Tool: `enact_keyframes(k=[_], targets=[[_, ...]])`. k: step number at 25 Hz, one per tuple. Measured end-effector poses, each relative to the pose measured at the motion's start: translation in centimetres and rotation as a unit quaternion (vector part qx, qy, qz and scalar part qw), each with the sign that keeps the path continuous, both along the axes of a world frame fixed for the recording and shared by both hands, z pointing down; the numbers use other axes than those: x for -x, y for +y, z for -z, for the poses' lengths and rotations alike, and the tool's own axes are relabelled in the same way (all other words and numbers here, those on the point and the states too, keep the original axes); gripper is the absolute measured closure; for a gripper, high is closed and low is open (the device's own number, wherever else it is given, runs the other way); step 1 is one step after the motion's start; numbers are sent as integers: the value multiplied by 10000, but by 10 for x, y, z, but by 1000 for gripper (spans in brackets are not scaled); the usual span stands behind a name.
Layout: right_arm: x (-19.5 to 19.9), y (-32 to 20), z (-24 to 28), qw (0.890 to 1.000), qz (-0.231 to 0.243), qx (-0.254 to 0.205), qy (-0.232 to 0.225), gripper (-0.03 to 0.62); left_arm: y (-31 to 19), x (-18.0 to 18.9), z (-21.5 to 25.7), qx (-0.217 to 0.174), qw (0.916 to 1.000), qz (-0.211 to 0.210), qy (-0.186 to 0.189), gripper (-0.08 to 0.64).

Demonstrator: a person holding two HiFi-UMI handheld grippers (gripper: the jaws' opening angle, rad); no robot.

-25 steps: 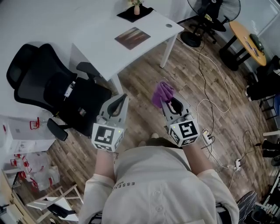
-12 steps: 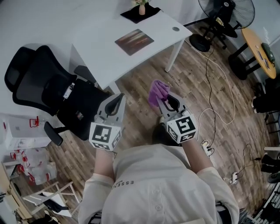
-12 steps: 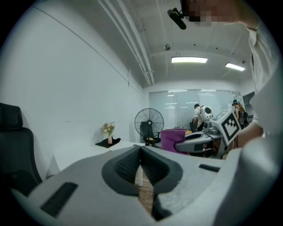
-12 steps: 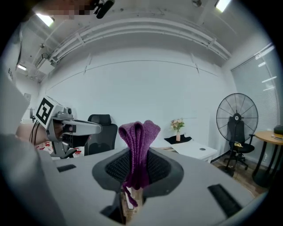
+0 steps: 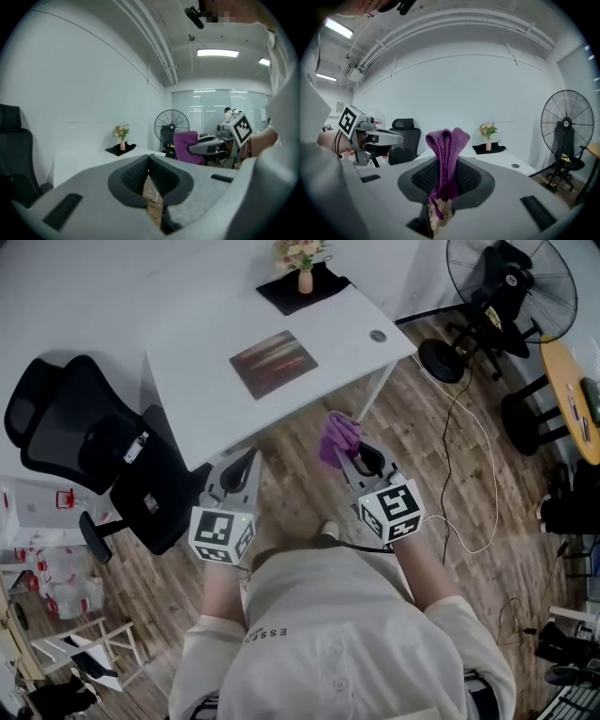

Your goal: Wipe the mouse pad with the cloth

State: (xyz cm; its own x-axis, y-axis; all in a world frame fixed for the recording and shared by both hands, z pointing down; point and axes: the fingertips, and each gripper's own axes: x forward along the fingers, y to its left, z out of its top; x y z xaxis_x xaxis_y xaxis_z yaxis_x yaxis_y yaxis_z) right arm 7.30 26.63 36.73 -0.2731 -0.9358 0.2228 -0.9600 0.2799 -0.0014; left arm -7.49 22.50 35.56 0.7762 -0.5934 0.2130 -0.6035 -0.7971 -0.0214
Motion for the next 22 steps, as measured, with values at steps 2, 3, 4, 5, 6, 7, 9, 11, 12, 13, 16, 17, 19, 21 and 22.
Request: enact_keyframes(k=[2,3,4,5,6,7,9,11,12,13,16,17,19,21,22], targets=[[-19,-17,-5,10000,66,73,12,502,-12,-17,-3,4,10000,80,-56,558],[-27,-26,-8,9999,106,115,26,502,-18,-25,-5,29,9999,117,-86,558],[-33,-34,-11,9997,160,158,42,502,-24,-30,-8,69,9998,154,-114,558],[-37,-43,-13,9995,230,198,62,502,-29,-34,-11,119,9997,193,-133,558],[-39,-52,-15,9992,311,230,84,502,-35,-36,-13,172,9995,240,-138,558],[-42,-62,-17,9989,391,256,108,502,-42,-37,-15,220,9992,298,-129,558],[-46,-83,-19,9981,513,304,144,502,-59,-39,-16,273,9987,426,-103,558],[-48,-106,-22,9974,602,357,152,502,-78,-40,-17,274,9982,527,-96,558],[-47,-117,-24,9970,653,383,154,502,-89,-40,-18,271,9980,570,-97,558],[-46,-129,-27,9965,711,409,161,502,-100,-40,-19,268,9977,610,-96,558],[-39,-169,-37,9946,902,478,203,502,-137,-40,-24,259,9971,711,-70,558],[-36,-184,-39,9938,964,504,206,502,-151,-39,-26,262,9968,749,-57,558],[-28,-215,-44,9921,1099,574,210,502,-181,-35,-30,285,9960,851,-49,558],[-20,-248,-49,9897,1242,661,253,502,-213,-31,-34,310,9949,958,-68,558],[-16,-264,-51,9883,1314,713,287,502,-229,-28,-36,318,9944,1004,-86,558]])
